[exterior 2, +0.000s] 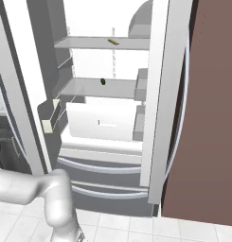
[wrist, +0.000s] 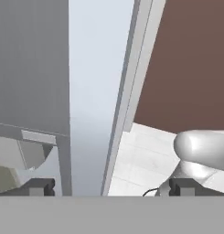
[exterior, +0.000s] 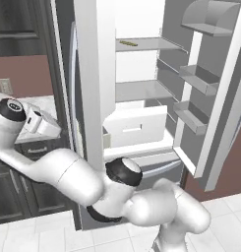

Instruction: Retrieve the butter from the fridge and place it on a plate on the dining table. Then retrieve the butter knife by the fridge and place it near the plate.

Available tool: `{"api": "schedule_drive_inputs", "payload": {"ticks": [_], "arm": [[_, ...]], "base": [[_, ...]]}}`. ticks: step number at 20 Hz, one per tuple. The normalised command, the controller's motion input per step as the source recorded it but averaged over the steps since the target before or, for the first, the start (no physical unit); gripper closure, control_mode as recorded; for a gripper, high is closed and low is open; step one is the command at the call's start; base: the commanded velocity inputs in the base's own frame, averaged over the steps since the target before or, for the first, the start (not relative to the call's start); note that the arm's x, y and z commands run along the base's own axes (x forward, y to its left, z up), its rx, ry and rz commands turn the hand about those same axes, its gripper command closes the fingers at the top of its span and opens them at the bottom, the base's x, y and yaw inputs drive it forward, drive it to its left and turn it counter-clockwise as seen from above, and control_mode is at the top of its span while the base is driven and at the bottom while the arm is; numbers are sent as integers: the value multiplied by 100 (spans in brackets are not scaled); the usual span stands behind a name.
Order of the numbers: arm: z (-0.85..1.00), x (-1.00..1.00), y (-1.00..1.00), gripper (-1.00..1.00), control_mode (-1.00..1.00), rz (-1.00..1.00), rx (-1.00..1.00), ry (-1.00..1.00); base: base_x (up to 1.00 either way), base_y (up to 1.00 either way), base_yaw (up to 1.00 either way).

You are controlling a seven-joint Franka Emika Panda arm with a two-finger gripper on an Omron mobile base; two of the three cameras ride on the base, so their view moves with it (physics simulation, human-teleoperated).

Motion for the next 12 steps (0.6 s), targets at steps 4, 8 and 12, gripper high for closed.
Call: {"api": "schedule_drive_inputs", "payload": {"ticks": [4, 8, 12], "arm": [[-4, -99, -12, -100, -100, -6, 0, 7], [0, -100, -64, -100, -100, 2, 2, 4], [-14, -100, -93, -100, -100, 9, 10, 0]], "base": [[0, 0, 0], [0, 0, 0], [0, 0, 0]]}}
